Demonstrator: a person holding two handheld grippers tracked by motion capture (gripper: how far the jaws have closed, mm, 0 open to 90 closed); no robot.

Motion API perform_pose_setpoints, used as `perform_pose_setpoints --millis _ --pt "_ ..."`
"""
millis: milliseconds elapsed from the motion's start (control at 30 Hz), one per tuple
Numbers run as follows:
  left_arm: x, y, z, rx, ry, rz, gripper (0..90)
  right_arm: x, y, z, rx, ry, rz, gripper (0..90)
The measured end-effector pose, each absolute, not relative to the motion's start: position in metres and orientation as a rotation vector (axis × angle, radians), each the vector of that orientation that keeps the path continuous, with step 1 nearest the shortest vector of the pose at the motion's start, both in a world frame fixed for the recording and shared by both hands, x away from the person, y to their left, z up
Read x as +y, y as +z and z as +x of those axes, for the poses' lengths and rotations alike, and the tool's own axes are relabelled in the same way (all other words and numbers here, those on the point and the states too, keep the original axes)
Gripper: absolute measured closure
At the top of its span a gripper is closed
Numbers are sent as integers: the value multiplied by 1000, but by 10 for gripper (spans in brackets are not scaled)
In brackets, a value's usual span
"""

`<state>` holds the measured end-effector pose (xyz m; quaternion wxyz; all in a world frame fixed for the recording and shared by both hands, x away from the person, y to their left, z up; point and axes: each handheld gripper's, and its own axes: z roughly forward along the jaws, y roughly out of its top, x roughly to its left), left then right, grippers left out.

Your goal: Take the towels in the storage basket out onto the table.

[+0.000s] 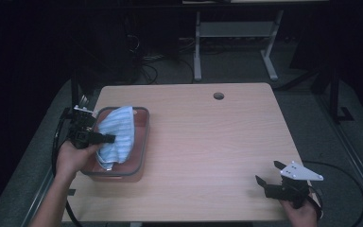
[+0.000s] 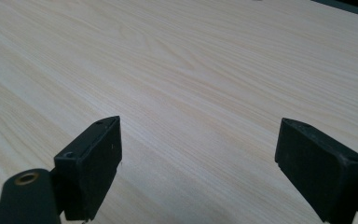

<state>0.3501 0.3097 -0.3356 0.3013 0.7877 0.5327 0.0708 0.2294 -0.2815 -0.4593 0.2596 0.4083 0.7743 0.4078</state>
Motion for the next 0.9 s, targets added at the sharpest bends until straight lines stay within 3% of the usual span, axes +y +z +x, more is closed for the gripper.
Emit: perform_pose_setpoints --millis 900 --pt "294 -286 350 1317 192 2019 673 -282 -458 231 2096 1109 1098 142"
